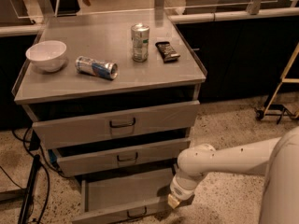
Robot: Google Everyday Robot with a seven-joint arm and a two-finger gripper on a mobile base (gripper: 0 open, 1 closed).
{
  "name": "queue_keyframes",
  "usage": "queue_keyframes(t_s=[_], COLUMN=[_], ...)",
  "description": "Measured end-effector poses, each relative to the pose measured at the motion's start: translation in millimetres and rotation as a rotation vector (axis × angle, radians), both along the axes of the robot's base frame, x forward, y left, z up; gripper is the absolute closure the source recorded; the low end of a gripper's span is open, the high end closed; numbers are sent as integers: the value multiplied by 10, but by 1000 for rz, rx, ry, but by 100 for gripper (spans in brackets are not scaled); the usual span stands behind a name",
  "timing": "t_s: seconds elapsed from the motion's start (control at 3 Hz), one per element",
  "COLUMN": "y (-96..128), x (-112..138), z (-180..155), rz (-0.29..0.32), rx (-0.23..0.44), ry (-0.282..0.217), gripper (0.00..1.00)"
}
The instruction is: Close bottom drawer
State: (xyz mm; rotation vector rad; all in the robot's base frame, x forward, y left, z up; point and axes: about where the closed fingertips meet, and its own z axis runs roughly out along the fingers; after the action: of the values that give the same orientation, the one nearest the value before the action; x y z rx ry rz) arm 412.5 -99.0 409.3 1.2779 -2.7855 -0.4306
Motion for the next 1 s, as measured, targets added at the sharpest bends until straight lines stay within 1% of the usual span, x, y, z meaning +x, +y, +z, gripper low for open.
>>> queue_keyframes(t_s=[0.33,0.67,1.0], y=[0,6,-52], x=[0,-19,47], z=[0,-115,-373], rz=[0,3,-15], rx=[0,21,81], ry=[0,25,36], gripper=[100,100,100])
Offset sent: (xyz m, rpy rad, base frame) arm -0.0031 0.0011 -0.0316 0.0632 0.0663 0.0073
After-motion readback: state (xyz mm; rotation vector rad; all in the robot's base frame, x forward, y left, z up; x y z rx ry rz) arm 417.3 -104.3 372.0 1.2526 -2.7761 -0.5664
